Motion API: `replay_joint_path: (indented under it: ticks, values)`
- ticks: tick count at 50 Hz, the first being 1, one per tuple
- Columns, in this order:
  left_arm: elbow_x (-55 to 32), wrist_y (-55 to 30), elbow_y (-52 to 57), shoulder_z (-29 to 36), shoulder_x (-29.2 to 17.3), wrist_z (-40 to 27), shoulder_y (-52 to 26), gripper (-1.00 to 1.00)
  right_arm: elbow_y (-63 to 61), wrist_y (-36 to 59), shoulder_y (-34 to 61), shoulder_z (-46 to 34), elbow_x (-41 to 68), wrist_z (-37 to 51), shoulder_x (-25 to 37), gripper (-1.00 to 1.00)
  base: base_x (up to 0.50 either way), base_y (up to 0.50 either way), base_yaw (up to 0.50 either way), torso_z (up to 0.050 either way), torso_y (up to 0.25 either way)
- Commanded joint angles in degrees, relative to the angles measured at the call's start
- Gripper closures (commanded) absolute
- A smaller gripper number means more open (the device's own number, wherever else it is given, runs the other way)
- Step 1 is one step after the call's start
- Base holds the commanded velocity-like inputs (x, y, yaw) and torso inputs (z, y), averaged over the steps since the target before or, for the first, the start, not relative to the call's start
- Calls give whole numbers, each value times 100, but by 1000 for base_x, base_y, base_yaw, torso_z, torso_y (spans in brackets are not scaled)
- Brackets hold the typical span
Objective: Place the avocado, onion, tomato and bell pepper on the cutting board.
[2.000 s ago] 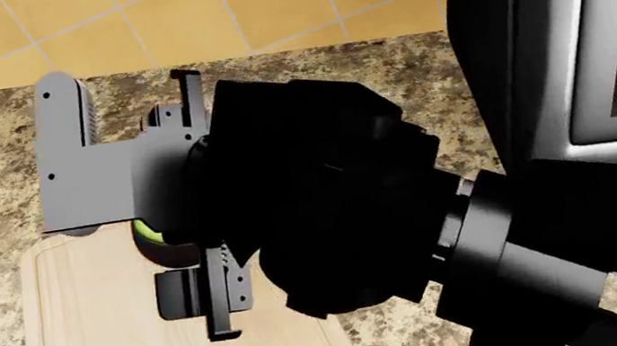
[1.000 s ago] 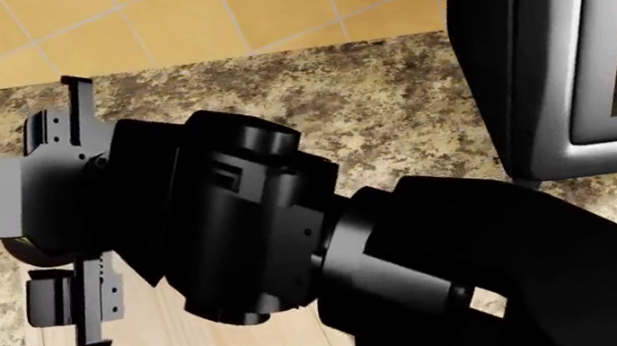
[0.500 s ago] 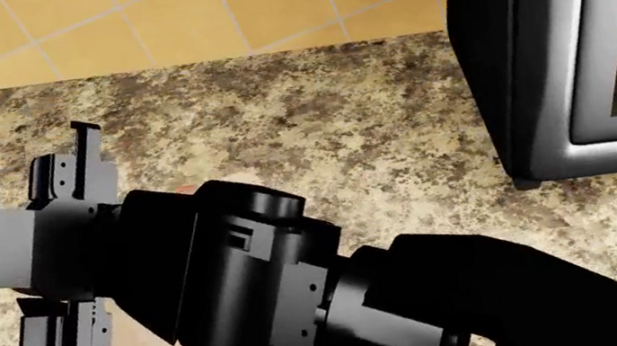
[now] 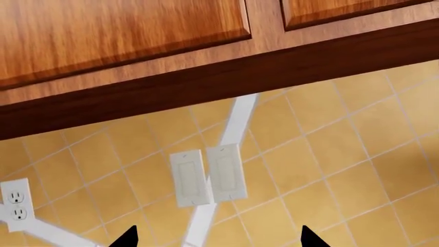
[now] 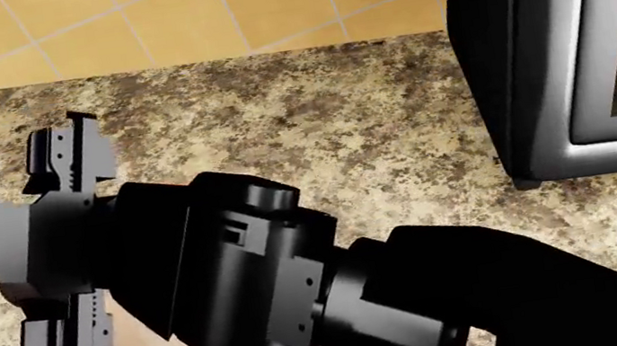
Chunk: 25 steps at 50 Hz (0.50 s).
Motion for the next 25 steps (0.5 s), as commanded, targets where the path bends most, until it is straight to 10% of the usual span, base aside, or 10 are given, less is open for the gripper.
replay_joint_path:
  ticks: [1,25]
  values:
    - [-130,33,7,-86,-61,-42,-34,-100,-237,377,706,16,128,-82,0,-100,0,0,0,0,0]
    - [-312,-75,-67,219,-37,-158,-617,-100,-2344,1762,1871,-61,734,-275,1155,-100,0,0,0,0,0]
